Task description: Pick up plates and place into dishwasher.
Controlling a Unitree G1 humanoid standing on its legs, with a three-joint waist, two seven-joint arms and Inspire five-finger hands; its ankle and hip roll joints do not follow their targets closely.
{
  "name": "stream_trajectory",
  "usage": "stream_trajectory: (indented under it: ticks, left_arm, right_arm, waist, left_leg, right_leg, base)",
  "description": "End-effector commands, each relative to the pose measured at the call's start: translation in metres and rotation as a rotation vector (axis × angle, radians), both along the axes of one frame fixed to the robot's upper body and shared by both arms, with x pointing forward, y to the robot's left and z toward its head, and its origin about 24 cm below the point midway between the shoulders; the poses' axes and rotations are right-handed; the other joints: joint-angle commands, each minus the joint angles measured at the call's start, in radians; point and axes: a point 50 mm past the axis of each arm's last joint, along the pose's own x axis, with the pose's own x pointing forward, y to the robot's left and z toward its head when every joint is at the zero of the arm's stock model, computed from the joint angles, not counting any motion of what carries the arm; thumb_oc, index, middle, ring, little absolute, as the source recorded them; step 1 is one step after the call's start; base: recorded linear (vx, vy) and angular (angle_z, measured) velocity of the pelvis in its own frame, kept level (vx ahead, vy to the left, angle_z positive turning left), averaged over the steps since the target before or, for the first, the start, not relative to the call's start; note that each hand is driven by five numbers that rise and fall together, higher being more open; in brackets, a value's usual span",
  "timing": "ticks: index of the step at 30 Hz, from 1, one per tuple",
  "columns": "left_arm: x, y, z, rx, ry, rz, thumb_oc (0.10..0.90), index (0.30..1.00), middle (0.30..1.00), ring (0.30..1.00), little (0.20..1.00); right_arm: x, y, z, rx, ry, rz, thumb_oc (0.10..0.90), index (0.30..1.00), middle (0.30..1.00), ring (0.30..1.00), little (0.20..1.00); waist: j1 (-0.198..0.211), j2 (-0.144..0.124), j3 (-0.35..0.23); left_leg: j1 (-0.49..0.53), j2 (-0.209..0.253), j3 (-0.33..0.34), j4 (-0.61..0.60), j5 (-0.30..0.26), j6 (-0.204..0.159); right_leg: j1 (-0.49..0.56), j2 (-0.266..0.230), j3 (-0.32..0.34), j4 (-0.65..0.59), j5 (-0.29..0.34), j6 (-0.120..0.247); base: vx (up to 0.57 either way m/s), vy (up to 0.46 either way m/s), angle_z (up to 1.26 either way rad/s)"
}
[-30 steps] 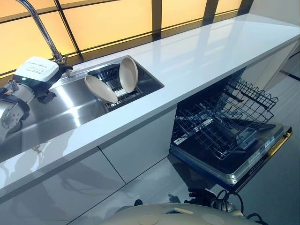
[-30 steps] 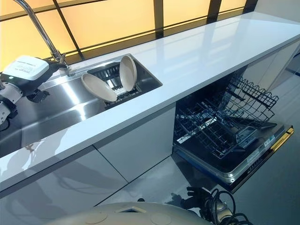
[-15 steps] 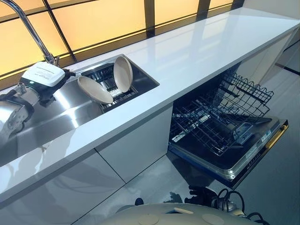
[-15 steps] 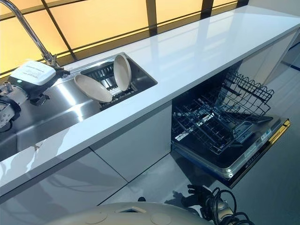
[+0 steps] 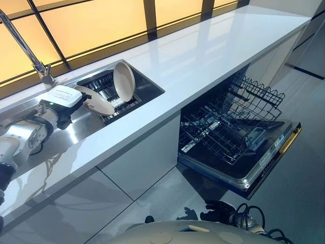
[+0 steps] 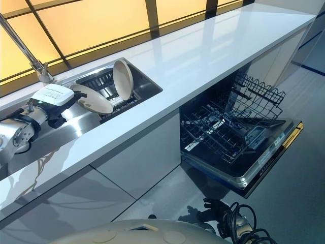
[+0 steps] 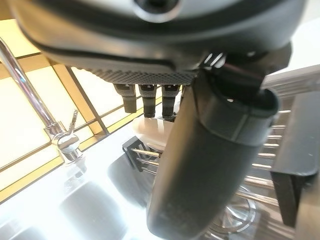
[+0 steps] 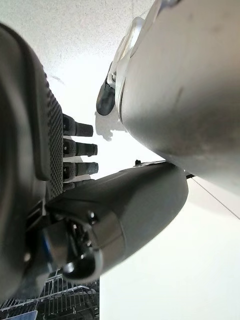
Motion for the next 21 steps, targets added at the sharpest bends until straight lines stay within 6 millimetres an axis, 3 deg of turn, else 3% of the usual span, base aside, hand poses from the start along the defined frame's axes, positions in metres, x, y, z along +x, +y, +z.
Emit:
stream_trajectory:
  ticks: [1, 21]
  left_arm:
    - [0.017, 0.022, 0.090, 0.044, -0.359, 0.124, 0.800, 0.900, 0.900, 0.900, 0.900]
    - [0.021, 0.008, 0.095, 0.101, -0.341, 0.111, 0.800, 0.900, 0.900, 0.900, 0.900]
  right_arm:
    - [-0.010, -0.012, 0.000, -0.037, 0.042, 0.037, 0.800, 0.900, 0.900, 0.900, 0.900]
    - [-0.008, -0.011, 0.000, -0.035, 0.039, 0.029, 0.800, 0.900, 0.900, 0.900, 0.900]
  waist:
    - [-0.009, 0.015, 0.014]
    - [-0.008, 0.013, 0.019]
  left_leg:
    - [0.054, -0.096, 0.051, 0.025, -0.177, 0.085]
    - [0.045, -0.098, 0.048, 0.017, -0.169, 0.083]
  right_leg:
    - [-0.096, 0.021, 0.016, 0.057, 0.034, 0.053]
    - [-0.101, 0.026, 0.018, 0.049, 0.038, 0.052]
  base:
    - [0.01, -0.004, -0.08]
    - [0.00, 0.000, -0.01]
